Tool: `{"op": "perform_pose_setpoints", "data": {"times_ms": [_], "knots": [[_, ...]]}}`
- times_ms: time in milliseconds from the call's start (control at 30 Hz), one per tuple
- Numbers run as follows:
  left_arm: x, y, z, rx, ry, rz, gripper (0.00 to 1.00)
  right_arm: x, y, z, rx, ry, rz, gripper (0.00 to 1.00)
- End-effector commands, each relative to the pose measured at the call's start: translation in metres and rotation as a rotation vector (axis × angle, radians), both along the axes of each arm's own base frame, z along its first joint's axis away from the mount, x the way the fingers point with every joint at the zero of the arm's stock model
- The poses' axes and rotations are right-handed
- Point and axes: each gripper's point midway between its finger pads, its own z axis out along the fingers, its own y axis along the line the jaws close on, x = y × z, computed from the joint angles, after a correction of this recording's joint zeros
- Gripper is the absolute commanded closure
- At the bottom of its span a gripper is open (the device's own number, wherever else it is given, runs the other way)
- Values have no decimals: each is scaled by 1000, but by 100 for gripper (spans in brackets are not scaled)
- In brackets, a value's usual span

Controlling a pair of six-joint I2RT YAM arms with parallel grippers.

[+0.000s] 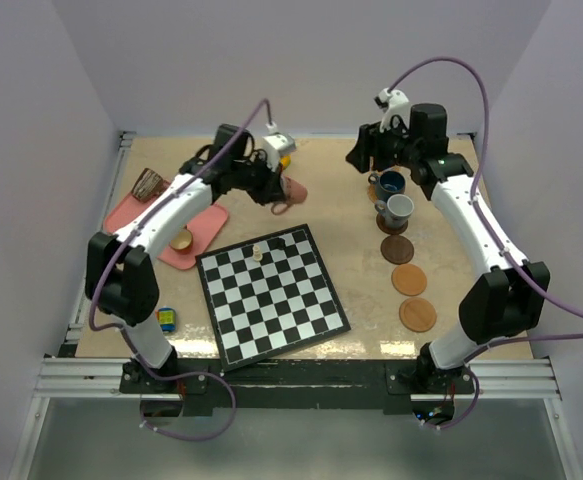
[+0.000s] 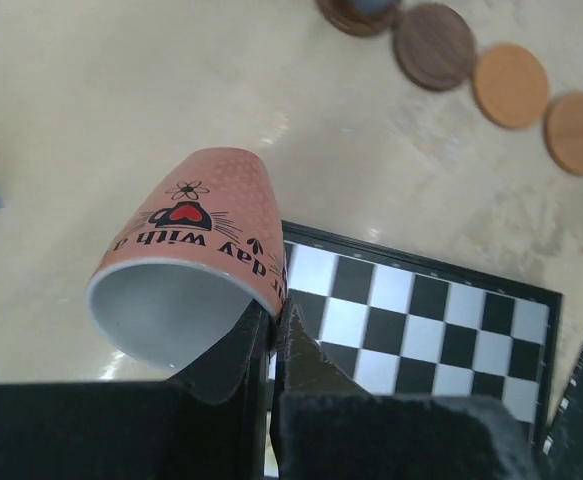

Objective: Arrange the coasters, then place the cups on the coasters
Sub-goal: Pick up the cup from the tray, then place the cup on the coaster.

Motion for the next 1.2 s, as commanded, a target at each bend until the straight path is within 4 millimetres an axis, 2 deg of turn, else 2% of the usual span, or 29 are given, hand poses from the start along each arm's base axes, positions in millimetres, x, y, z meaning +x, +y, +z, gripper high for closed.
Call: {"op": "perform_pose_setpoints", "data": {"times_ms": [0, 167, 300, 433, 700, 867, 1100, 1133, 1167], "knots": [[-29, -32, 10, 23, 22, -206, 100, -43, 51, -4, 4, -57, 349, 36], [-47, -36, 13, 36, 39, -292, 100, -81, 71, -30, 24, -65, 550, 31], [-64, -36, 27, -10, 16, -334, 100, -98, 79, -43, -28, -102, 619, 30], [-84, -39, 39, -64, 25, -375, 100, -115, 99, -28, -40, -197, 697, 29], [-114, -44, 51, -66, -8, -422, 100, -122, 120, -26, -106, -261, 743, 27], [-123, -41, 54, -49, -36, -429, 100, -133, 137, -30, -134, -275, 783, 25], [-133, -41, 57, -35, -66, -443, 100, -141, 149, -35, -161, -268, 821, 22], [-133, -40, 59, -31, -76, -444, 100, -143, 151, -36, -162, -265, 828, 21], [-133, -40, 61, -30, -87, -442, 100, -143, 151, -37, -164, -262, 828, 14]]}}
